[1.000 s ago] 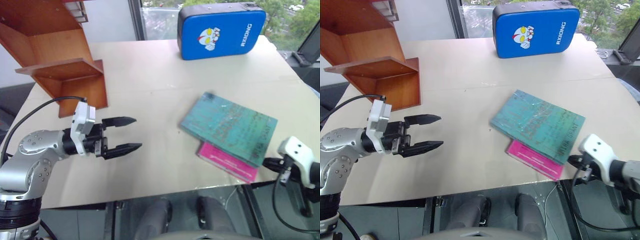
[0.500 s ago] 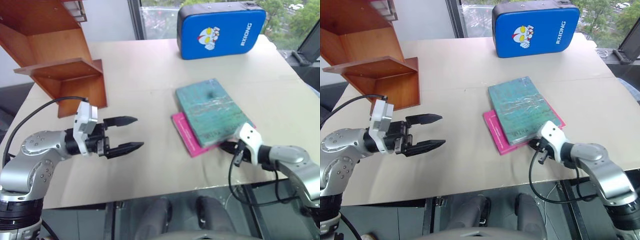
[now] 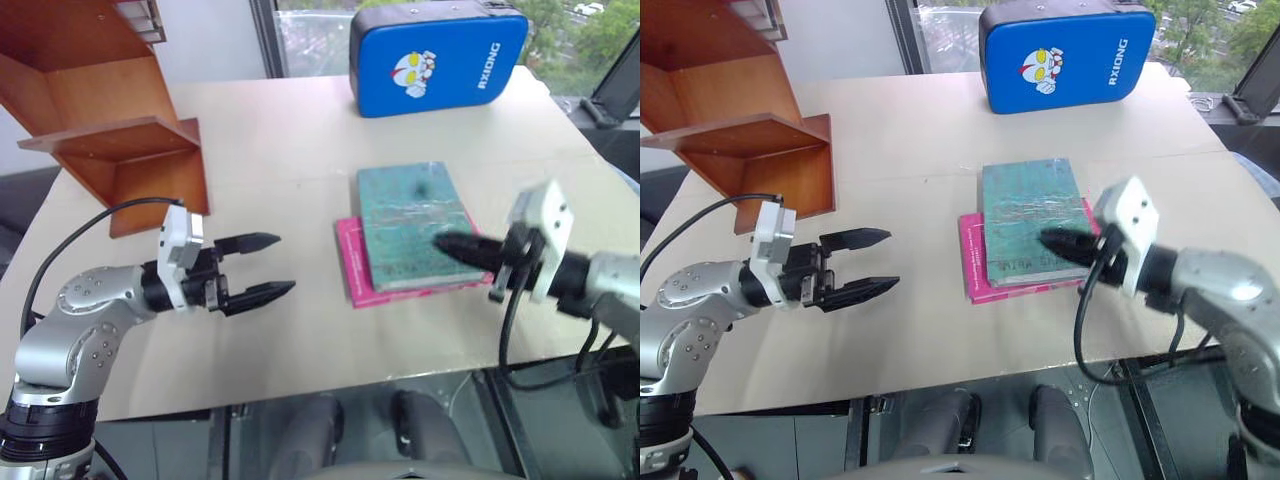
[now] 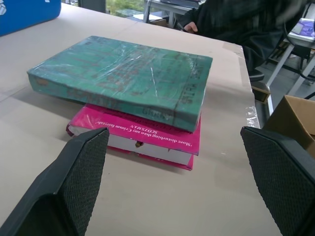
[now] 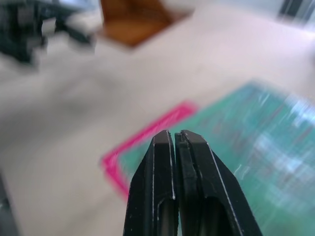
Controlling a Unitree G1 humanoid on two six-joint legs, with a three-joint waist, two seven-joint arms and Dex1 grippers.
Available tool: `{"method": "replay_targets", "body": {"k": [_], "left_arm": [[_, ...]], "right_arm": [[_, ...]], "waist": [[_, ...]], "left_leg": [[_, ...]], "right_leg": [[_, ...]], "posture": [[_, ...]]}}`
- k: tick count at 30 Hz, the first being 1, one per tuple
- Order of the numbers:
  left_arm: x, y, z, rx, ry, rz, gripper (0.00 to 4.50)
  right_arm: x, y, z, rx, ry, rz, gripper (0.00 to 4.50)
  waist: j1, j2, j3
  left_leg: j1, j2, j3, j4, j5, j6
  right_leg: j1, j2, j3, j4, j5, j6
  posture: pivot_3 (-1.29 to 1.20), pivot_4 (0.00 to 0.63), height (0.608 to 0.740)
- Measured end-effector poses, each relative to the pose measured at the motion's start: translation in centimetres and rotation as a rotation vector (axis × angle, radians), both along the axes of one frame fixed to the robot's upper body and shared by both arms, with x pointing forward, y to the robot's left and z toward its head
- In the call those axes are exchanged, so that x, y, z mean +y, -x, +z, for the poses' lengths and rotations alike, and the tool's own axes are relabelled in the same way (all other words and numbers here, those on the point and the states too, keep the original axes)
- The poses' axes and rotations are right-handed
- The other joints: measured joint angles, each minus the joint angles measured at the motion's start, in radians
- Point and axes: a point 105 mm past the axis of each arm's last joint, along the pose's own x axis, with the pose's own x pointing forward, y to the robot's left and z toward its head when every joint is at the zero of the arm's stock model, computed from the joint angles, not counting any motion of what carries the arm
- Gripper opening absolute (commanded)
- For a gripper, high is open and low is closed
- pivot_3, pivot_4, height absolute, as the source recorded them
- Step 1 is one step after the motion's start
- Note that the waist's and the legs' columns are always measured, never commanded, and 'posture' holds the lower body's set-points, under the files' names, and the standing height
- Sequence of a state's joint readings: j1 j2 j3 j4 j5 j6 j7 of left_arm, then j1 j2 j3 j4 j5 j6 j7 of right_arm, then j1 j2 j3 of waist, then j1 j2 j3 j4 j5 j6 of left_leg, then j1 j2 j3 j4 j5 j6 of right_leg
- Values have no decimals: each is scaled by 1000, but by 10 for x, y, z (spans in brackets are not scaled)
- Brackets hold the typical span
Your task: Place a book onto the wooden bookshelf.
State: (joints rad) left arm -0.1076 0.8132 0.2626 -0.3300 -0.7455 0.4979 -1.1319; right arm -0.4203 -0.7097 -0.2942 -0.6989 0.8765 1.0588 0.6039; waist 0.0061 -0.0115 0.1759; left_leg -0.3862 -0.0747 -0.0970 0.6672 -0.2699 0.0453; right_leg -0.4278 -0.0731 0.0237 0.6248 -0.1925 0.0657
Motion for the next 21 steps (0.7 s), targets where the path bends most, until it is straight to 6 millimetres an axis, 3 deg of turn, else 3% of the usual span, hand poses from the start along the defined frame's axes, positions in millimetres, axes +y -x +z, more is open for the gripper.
{"method": "replay_targets", "body": {"k": [2, 3, 4, 5, 10, 17, 21], "left_arm": [[0, 0, 0, -5, 0, 2, 4500], [0, -1, 0, -5, -2, 6, 4500], [0, -1, 0, -6, -3, 7, 4500], [1, -1, 0, -7, -3, 9, 4500], [2, 0, -2, 0, -4, 13, 4500], [4, 3, -3, 6, -6, 19, 4500], [8, 4, 3, -16, -5, 30, 4500]], "right_arm": [[-7, -11, 2, 21, 1, -56, 168], [-18, -27, -4, 42, 34, -152, 168], [-30, -44, -13, 53, 90, -251, 168], [-56, -67, -30, 82, 174, -412, 168], [-93, -103, -69, 143, 291, -591, 168], [-87, -122, -79, 160, 286, -568, 168], [-65, -119, -84, 186, 236, -452, 168]], "waist": [[5, 0, 0], [8, 0, 0], [7, 0, 0], [8, 0, 0], [1, 0, 0], [-18, 0, 0], [-19, 0, 0]], "left_leg": [[0, 0, 0, 0, 0, 0], [-1, -1, 1, 0, 1, -2], [-1, -2, 2, 0, 2, -3], [-2, -3, 3, 0, 2, -3], [-10, -2, 7, 1, 2, -3], [-13, 0, 8, 0, 2, -3], [-13, -1, 8, 0, 2, -3]], "right_leg": [[0, 0, 0, 0, 0, 0], [-1, 0, 0, 0, 0, 0], [-1, 0, 0, 0, 0, 0], [-1, 0, 1, 0, 0, 0], [-13, 0, 6, 1, 0, 0], [-16, 0, 7, 2, 0, 0], [-16, 1, 8, 2, 1, 0]], "posture": [[0, 150, 736], [0, 150, 736], [0, 150, 736], [0, 150, 736], [0, 150, 736], [0, 150, 736], [0, 150, 736]]}}
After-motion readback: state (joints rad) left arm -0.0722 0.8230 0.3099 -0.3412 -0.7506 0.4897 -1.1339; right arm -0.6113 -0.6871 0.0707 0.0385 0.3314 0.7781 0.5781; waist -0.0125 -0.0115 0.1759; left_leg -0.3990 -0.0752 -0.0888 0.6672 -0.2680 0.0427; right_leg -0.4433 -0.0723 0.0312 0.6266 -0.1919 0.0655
